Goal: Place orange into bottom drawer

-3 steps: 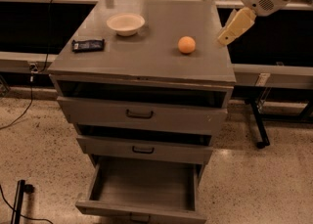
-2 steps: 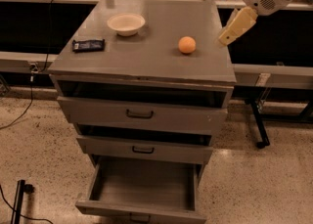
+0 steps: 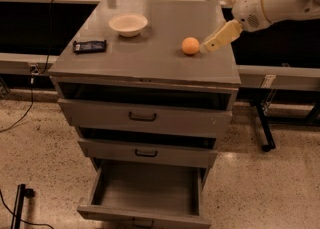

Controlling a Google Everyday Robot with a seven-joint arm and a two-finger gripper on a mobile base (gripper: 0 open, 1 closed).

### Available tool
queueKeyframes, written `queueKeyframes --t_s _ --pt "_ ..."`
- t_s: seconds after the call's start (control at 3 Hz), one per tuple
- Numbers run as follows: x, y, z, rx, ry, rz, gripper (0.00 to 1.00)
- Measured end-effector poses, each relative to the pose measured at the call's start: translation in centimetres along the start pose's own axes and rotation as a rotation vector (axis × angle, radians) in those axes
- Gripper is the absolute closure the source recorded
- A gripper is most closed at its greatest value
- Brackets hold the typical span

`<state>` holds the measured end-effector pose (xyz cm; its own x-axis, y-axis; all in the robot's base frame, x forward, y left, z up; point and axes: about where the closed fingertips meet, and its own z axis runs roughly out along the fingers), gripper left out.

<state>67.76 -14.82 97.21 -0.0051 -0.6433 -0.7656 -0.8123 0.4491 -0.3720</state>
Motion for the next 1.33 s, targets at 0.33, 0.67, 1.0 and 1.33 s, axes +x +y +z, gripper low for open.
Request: queueKeyframes --t_s 0.33,0.67,1.0,1.33 --pt "0.1 0.2 3.4 0.01 -0.106 0.071 0.0" --pt "0.4 0.0 5.9 0.01 -0.17 0.114 0.0" --pt "0.1 -0.7 8.2 0.004 -0.197 0.12 0.0" --pt "0.9 -1.4 10.1 -0.001 -0.206 0.147 0.0"
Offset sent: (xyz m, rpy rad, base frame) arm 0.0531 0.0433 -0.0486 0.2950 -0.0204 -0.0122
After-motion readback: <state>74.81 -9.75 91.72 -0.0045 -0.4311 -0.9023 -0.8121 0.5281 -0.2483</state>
